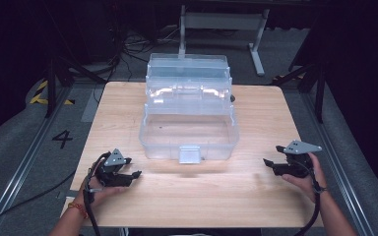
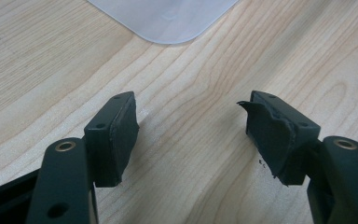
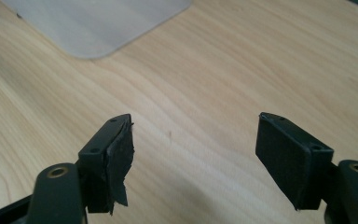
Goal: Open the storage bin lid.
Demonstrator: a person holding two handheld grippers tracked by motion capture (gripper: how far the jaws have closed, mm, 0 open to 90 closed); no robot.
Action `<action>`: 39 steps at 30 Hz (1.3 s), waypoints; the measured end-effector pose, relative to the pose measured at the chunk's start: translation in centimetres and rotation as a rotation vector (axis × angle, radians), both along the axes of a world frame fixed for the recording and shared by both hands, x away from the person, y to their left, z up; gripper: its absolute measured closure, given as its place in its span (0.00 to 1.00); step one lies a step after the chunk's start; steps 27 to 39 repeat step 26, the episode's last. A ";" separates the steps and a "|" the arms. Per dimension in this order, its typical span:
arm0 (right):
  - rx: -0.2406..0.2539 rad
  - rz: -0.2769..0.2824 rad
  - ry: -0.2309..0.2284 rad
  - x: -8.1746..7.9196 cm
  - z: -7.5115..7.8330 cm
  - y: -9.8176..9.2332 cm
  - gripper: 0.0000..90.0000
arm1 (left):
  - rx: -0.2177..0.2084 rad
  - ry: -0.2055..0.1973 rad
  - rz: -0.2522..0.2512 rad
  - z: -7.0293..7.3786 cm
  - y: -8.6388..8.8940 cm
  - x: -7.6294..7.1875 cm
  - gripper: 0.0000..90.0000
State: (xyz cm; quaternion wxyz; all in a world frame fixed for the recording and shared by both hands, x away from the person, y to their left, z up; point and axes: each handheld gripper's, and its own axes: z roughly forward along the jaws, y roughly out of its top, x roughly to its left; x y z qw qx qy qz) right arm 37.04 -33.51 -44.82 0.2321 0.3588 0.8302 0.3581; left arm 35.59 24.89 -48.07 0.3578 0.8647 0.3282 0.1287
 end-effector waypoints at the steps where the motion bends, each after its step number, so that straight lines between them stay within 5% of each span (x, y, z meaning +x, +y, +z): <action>1: -0.003 -0.008 0.003 -0.3 -0.4 -0.3 0.31 | 0.000 0.000 0.000 0.0 0.0 0.0 0.38; 14: 0.079 -0.059 0.084 -3.2 -3.8 -3.3 0.27 | 0.004 -0.011 0.002 0.0 0.0 0.1 0.37; 39: 0.087 -0.064 0.105 -3.4 -3.8 -3.5 0.26 | 0.001 -0.002 0.010 0.0 -0.2 0.1 0.36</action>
